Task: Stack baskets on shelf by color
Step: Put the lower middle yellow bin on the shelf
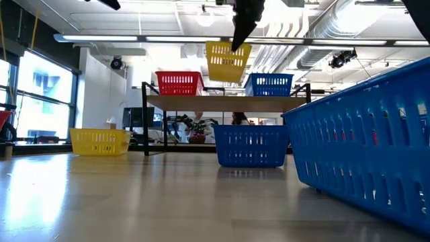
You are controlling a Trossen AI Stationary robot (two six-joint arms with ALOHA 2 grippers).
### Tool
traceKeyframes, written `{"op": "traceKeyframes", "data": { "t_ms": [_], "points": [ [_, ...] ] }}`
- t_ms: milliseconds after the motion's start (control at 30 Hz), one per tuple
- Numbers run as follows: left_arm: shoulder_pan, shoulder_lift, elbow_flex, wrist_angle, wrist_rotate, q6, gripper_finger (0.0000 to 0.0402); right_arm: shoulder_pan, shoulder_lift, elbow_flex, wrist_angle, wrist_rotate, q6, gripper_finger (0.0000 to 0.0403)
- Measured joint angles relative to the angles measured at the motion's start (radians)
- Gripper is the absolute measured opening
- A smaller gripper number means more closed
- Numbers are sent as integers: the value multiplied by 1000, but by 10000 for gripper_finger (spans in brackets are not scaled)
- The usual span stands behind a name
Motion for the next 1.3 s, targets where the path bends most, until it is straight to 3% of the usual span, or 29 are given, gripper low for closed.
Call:
{"op": "traceKeyframes", "data": {
  "t_ms": [667, 1300],
  "points": [
    [173, 0, 0, 1, 3, 96, 147, -29, 79, -1, 10, -23, -46, 0],
    [240, 0, 0, 1, 4, 96, 147, -43, 96, -1, 85, -31, 5, 0]
  ]
}}
